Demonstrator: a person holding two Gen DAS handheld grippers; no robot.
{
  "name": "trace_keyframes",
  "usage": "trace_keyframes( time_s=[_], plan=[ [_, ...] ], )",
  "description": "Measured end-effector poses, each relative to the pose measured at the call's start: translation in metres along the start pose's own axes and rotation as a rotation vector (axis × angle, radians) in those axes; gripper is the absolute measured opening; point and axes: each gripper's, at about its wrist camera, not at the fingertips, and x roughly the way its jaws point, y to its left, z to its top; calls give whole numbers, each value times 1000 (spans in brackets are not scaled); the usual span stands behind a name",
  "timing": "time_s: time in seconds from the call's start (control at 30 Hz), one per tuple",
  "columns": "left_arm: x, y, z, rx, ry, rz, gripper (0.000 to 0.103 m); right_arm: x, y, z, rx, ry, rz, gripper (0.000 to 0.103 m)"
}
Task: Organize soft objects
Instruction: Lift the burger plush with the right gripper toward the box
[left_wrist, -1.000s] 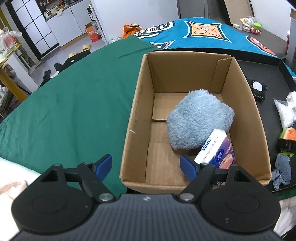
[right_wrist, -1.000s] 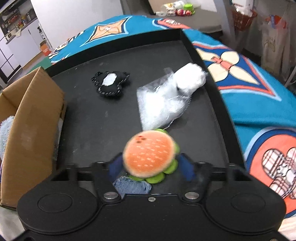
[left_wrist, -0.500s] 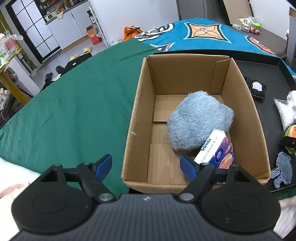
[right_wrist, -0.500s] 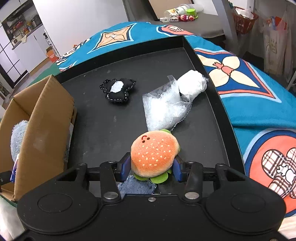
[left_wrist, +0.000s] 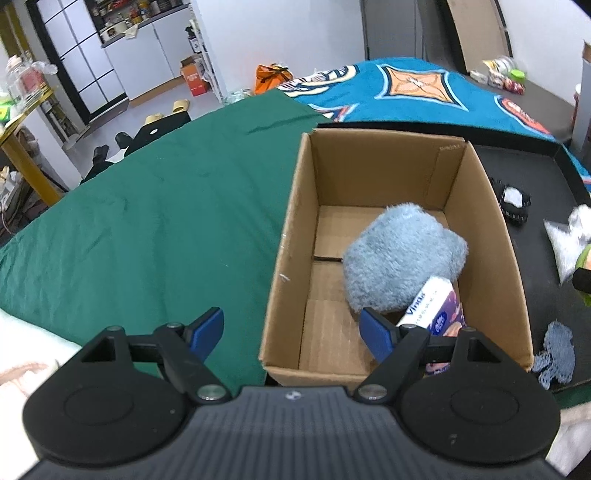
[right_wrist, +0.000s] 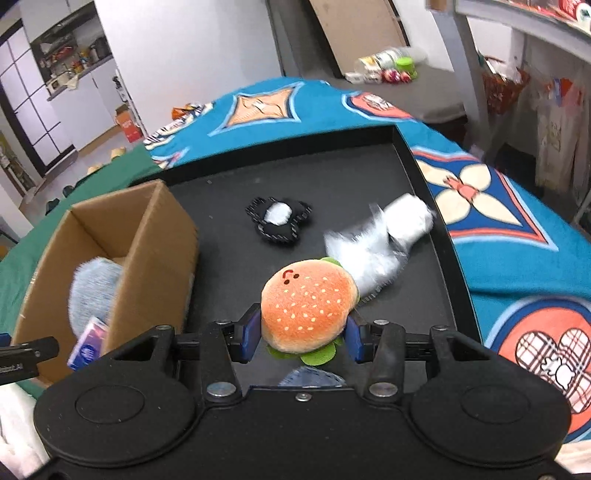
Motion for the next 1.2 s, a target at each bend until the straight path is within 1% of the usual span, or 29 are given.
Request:
trace_keyframes(
  time_s=[0.37, 0.67, 0.8, 0.87, 1.1, 1.2],
  plan=[
    [-1, 12, 3, -56, -32, -33, 79, -14, 32, 7, -62, -51, 26, 45],
    [-2, 18, 4, -78, -49, -71, 79, -22, 59, 12, -115, -82, 47, 45],
    [-2, 21, 3, -90, -53, -88, 78, -24, 69, 13, -132, -92, 72, 45],
    [-1, 22, 4, -96, -56, -95, 76, -25, 75, 15, -144, -103, 80, 45],
    [-4, 30, 1, -121, -78, -124, 75, -26, 98, 21, -193, -123, 129, 45],
    [-2, 34, 2, -138, -75, -137, 70, -27, 110, 25, -220, -133, 151, 45]
  ],
)
